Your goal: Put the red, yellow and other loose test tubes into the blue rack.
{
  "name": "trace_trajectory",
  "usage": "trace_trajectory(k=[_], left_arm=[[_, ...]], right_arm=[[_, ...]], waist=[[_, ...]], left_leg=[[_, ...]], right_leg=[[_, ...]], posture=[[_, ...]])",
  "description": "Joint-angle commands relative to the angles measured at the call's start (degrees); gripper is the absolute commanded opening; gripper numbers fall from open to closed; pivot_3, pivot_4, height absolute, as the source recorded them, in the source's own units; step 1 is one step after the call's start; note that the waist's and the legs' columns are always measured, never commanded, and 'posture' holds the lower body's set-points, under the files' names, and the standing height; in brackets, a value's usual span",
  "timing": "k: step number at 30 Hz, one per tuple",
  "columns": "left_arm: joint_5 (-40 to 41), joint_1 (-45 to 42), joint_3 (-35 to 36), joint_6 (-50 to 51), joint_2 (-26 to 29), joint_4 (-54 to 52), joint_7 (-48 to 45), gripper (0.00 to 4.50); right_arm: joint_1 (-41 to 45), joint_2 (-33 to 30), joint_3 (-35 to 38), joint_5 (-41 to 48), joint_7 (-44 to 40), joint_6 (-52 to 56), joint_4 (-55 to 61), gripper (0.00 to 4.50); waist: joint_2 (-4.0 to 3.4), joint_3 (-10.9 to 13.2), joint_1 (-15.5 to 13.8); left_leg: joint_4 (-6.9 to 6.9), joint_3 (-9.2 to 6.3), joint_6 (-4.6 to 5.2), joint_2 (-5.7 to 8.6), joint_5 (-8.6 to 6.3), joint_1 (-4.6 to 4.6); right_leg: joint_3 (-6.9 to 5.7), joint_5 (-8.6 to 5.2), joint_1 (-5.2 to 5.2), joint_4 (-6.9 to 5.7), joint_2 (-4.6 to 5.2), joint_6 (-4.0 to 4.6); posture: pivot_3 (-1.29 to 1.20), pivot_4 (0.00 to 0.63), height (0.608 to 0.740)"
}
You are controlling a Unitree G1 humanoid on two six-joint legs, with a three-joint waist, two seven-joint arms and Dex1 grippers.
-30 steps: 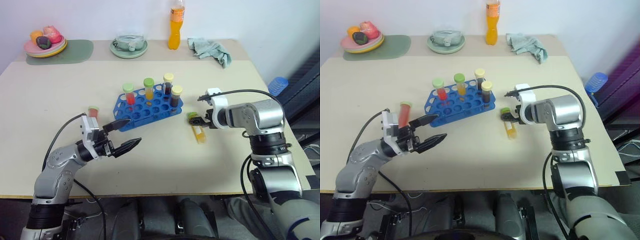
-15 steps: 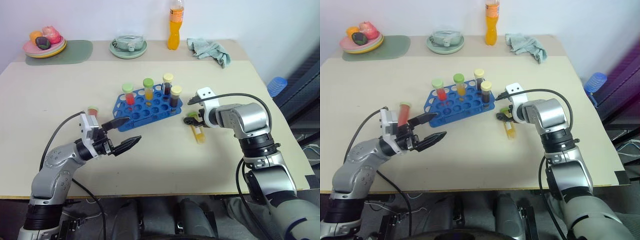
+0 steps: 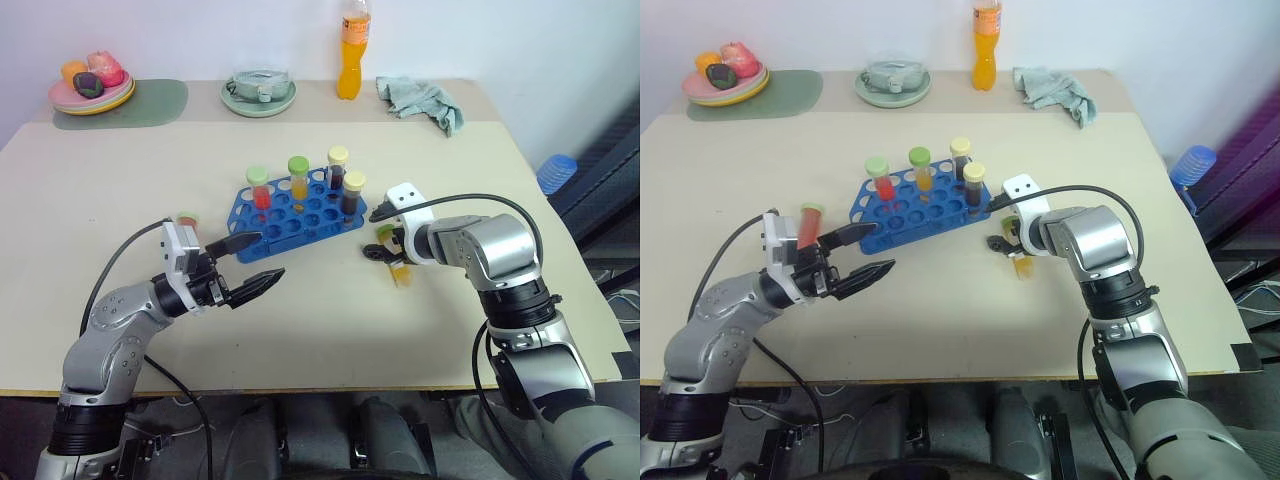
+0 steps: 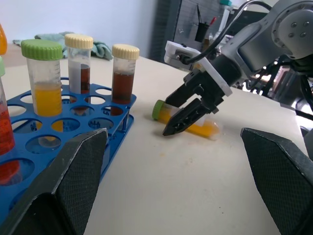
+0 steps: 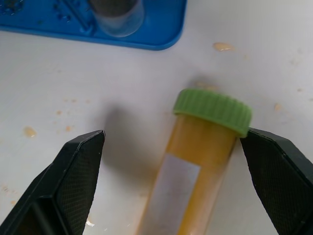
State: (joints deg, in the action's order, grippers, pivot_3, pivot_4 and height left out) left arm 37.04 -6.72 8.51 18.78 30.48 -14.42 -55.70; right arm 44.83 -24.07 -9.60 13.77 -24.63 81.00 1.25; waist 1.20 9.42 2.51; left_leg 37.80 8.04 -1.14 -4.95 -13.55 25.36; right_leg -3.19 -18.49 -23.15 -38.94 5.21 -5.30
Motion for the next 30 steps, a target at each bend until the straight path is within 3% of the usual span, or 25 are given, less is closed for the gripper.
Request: trace_trajectory(k=[1, 2, 5, 11, 18, 21, 26, 30], left_arm=[[1.33, -0.59, -0.03, 0.35, -0.12, -2.28, 0.15, 4.5], [1.37, -0.54, -0.06, 0.45, -0.18, -2.37, 0.14, 4.5], [1.37, -0.49, -0.14, 0.67, -0.38, -2.44, 0.12, 4.5], [1.65, -0.23, -0.19, 0.95, -0.58, -2.93, 0.41, 4.5], [1.67, 0.41, -0.04, 1.01, -0.28, -3.44, 0.69, 4.5], [1.73, 0.7, 0.16, 0.92, -0.16, -3.55, 0.74, 4.5], [1.51, 0.99, 0.25, 0.54, 0.07, -2.85, 0.44, 4.5], [1.43, 2.39, 1.46, -0.28, 0.16, -2.11, 0.65, 4.5]], right_arm=[[-0.37, 0.31, 0.56, 1.25, -0.17, 1.74, 1.61, 4.42], [-0.35, 0.37, 0.59, 1.23, -0.1, 1.75, 1.53, 4.42], [-0.03, 0.93, 0.44, 0.93, 0.27, 1.34, 0.67, 3.57], [-0.9, 0.24, -1.62, 0.86, -1.03, -2.33, 0.63, 0.87], [-3.21, -2.37, -3.79, 2.23, -6.65, -10.74, 5.7, 0.8], [-6.28, -1.31, 0.14, 8.4, -15.38, -20.01, 10.79, 0.8], [-8.44, 5.11, 7.87, 19.2, -24.82, -31.57, 11.3, 0.8], [-8.48, 12.44, 9.33, 19.88, -27.67, -46.5, 7.23, 0.8]], waist=[[0.0, 0.0, -0.01], [0.0, 0.0, -0.03], [0.0, 0.0, 0.0], [0.0, 0.0, 0.15], [0.0, 0.0, 0.09], [0.01, 0.01, 0.11], [0.0, 0.03, -0.24], [0.0, 0.03, -0.3]], left_leg=[[0.0, 0.0, 0.0, 0.0, 0.0, 0.0], [0.0, 0.0, 0.0, 0.0, 0.0, 0.01], [-0.01, 0.0, 0.0, 0.01, 0.0, 0.01], [-0.03, 0.0, 0.0, 0.0, 0.0, 0.0], [-0.04, 0.0, 0.0, 0.0, 0.0, 0.0], [-0.07, 0.0, 0.03, 0.0, -0.02, 0.0], [-0.12, -0.03, 0.28, 0.01, -0.16, 0.01], [-0.11, -0.04, 0.28, 0.02, -0.16, 0.01]], right_leg=[[0.0, 0.0, 0.0, 0.01, 0.0, 0.0], [0.0, 0.0, 0.0, 0.01, 0.0, 0.0], [0.0, 0.0, 0.0, 0.03, 0.0, 0.0], [0.0, 0.0, -0.01, 0.03, -0.01, 0.0], [0.0, 0.0, -0.01, 0.04, -0.01, 0.0], [0.0, 0.0, -0.01, 0.07, -0.01, 0.0], [-0.01, 0.0, -0.01, 0.1, -0.02, -0.01], [-0.03, 0.0, 0.07, 0.21, -0.02, -0.01]], posture=[[0.0, 0.15, 0.74], [0.0, 0.15, 0.74], [0.0, 0.15, 0.74], [0.0, 0.15, 0.74], [0.0, 0.15, 0.74], [0.0, 0.15, 0.74], [0.0, 0.15, 0.74], [0.0, 0.15, 0.74]])
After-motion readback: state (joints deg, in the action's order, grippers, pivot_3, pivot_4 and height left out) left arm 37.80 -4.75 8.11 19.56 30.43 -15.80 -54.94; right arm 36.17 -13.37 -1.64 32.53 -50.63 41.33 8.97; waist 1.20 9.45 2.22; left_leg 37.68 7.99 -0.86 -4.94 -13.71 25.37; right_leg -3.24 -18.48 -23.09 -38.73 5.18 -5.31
